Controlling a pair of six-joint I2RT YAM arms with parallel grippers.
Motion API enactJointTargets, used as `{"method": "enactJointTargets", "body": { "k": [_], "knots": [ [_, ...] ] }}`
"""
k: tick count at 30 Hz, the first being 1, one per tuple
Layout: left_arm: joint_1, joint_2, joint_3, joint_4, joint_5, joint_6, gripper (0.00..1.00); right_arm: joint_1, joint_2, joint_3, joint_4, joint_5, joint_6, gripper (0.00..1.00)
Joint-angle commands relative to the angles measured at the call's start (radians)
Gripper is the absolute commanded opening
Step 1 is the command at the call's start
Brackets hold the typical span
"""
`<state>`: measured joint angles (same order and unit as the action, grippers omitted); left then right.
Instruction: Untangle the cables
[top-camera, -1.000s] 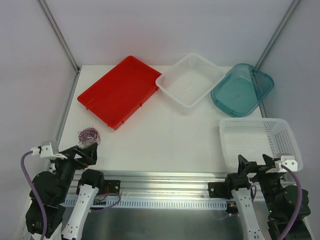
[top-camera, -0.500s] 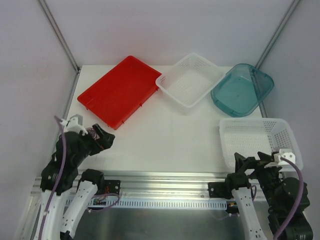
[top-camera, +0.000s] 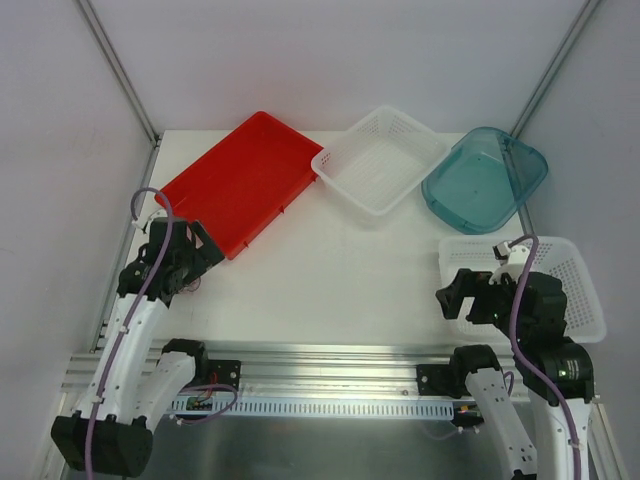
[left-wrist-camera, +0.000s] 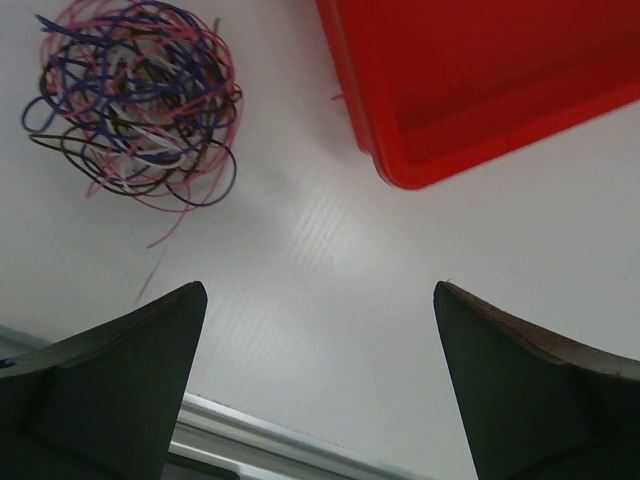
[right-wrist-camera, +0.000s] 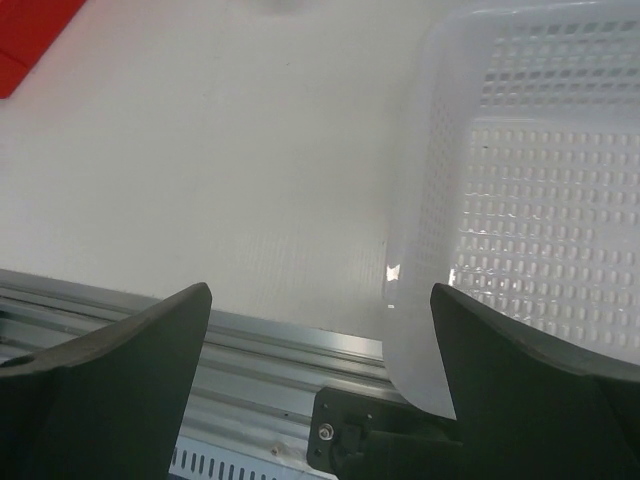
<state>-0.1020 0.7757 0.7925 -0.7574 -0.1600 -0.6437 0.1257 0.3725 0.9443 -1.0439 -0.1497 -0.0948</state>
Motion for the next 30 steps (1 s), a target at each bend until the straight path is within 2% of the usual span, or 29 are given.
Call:
{"method": "enactJointTargets", "body": {
  "k": [1, 8, 15, 19, 20, 22, 23, 27, 30],
  "knots": [
    [0.083, 0.063, -0.016, 0.088, -0.093, -0.017, 0.99, -0.001, 0.012, -0.047, 0.108, -0.1, 0.049, 0.97],
    [0.264, 0.252, -0.09, 0.23, -0.041, -0.017, 0.99, -0.001, 0.052, -0.136, 0.229, -0.183, 0.075, 0.97],
    [0.292, 0.471, -0.072, 0.259, -0.067, -0.043, 0.98, 0.0, 0.071, -0.197, 0.298, -0.274, 0.124, 0.97],
    [0.292, 0.502, -0.117, 0.273, -0.033, -0.089, 0.86, 0.003, 0.049, -0.203, 0.295, -0.254, 0.109, 0.97],
    [0.292, 0.502, -0.128, 0.274, -0.026, -0.094, 0.76, 0.003, 0.045, -0.21, 0.297, -0.251, 0.115, 0.97],
    [0.292, 0.496, -0.156, 0.282, 0.007, -0.106, 0.66, 0.003, 0.04, -0.219, 0.309, -0.261, 0.138, 0.97],
    [0.292, 0.493, -0.165, 0.282, 0.023, -0.108, 0.54, 0.003, 0.043, -0.231, 0.315, -0.27, 0.148, 0.97],
    [0.283, 0.439, -0.196, 0.283, 0.068, -0.094, 0.3, 0.012, 0.062, -0.262, 0.36, -0.332, 0.17, 0.98],
    [0.237, 0.376, -0.228, 0.285, 0.097, -0.094, 0.2, 0.029, 0.08, -0.263, 0.36, -0.318, 0.152, 0.98]
  ]
}}
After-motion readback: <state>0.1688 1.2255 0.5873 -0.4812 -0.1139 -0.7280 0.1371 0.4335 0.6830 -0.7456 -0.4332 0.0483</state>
